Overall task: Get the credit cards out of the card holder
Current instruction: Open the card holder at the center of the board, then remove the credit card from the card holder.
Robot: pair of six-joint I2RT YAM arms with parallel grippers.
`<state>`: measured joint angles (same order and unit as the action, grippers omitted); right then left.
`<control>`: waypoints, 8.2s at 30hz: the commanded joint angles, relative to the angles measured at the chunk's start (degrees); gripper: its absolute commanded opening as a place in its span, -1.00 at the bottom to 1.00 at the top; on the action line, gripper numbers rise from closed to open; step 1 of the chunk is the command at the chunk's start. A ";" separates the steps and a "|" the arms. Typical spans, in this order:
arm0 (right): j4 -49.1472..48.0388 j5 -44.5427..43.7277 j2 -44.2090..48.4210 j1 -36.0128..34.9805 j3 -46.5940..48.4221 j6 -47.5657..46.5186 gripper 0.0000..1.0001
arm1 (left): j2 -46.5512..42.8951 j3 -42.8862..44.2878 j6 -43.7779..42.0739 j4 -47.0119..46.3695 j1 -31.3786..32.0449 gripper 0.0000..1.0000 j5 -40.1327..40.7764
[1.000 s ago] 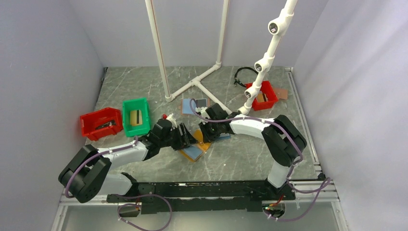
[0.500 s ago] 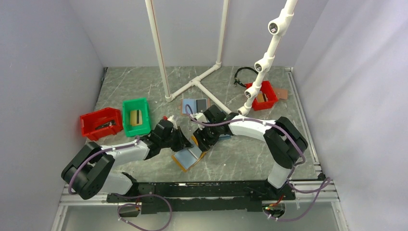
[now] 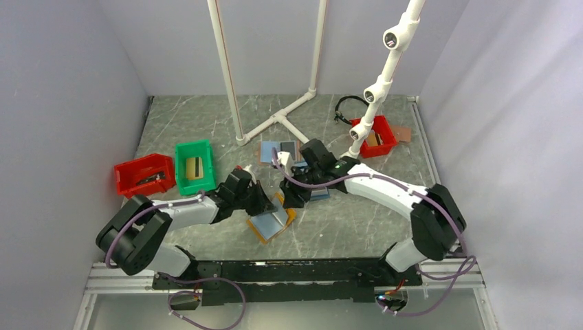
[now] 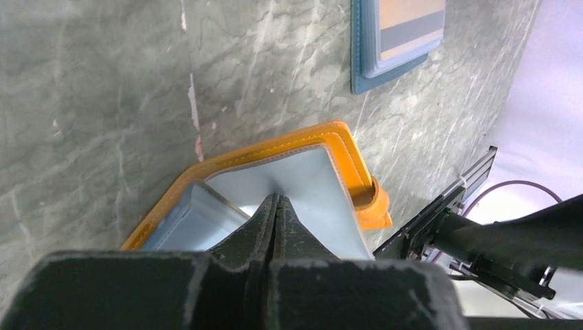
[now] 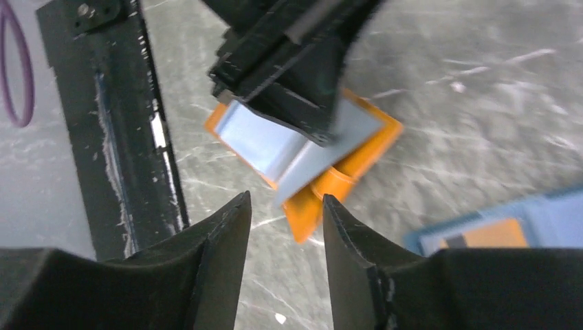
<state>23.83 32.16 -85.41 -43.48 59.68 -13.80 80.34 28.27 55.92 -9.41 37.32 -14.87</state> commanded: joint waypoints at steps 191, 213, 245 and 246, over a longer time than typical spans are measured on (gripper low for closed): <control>5.58 2.06 -13.26 11.33 5.12 6.56 0.20 | 2.40 0.15 -5.00 5.04 -3.69 -0.62 -0.60; 4.37 -5.14 -21.53 -0.16 6.46 6.62 -0.34 | -4.98 3.59 -9.46 17.10 -5.12 -0.23 -0.22; 4.39 18.53 -22.04 5.98 6.64 8.41 0.08 | -2.87 -4.60 4.64 -16.71 -5.28 -0.26 -9.04; 4.63 17.68 -21.89 6.02 6.78 8.25 0.07 | -3.27 -4.70 4.59 -15.92 -5.28 -0.26 -8.57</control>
<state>28.14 52.34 -107.66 -37.26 65.84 -4.93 77.65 21.52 59.75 -20.80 32.05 -22.35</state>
